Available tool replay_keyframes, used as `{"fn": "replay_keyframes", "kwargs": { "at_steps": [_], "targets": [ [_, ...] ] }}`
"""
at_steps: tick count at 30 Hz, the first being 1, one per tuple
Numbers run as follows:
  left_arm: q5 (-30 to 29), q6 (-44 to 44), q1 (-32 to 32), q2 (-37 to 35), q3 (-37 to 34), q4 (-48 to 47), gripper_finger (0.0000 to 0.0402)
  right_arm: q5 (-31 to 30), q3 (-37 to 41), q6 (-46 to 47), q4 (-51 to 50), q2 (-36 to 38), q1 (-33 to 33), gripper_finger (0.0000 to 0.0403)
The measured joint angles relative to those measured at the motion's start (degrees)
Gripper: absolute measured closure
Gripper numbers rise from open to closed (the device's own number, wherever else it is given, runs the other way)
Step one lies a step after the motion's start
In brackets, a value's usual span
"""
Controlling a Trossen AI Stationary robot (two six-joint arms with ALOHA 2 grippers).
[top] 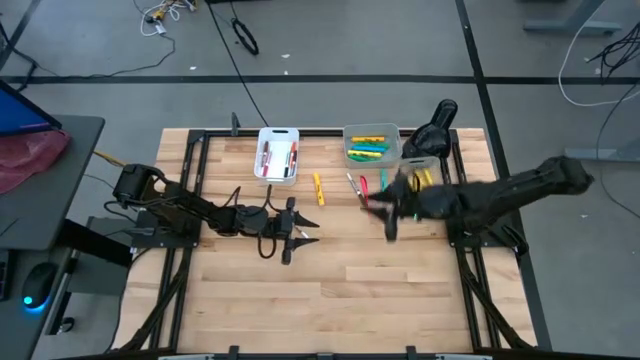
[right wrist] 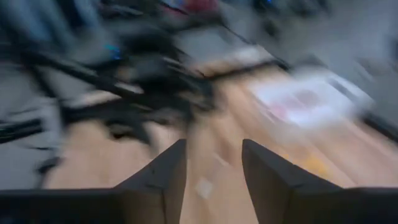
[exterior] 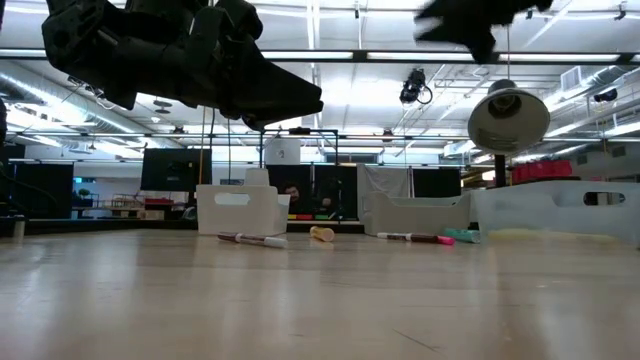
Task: Pick & Place Markers
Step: Put the light brown marker pen into the white bin
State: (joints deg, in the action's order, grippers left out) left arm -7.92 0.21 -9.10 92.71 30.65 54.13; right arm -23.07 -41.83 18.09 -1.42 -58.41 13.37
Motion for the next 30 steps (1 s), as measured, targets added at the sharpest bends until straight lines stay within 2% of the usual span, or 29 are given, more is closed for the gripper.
{"fn": "replay_keyframes", "kwargs": {
  "at_steps": [4, 8, 13, 19, 23, 30],
  "targets": [
    [0.0, 0.0, -0.02, 0.0, 0.0, -0.02, 0.0218, 0.01, 4.71, -10.08, 21.28, -6.32, 8.44, 0.0258],
    [0.05, 1.47, 0.0, -0.3, 0.0, -2.55, 0.0218, 0.09, 7.61, -11.84, 35.2, -14.91, 12.99, 0.0266],
    [0.46, 4.45, 0.52, -4.76, 0.0, -19.64, 0.0218, 0.07, 7.85, -6.21, 39.78, -23.76, 14.28, 0.027],
    [9.55, 2.67, 5.42, -6.97, -0.02, -34.77, 0.0216, -3.11, 7.85, -5.19, 44.84, -31.03, 12.4, 0.027],
    [11.02, 2.16, 9.49, -4.99, 0.01, -37.89, 0.0196, -3.26, 7.87, -5.01, 48.61, -33.62, 10.29, 0.027],
    [11.33, 9.26, 11.88, 1.38, -0.02, -36.86, 0.0169, -2.97, 7.87, -5.05, 51.13, -34.36, 9.51, 0.027]
  ]
}}
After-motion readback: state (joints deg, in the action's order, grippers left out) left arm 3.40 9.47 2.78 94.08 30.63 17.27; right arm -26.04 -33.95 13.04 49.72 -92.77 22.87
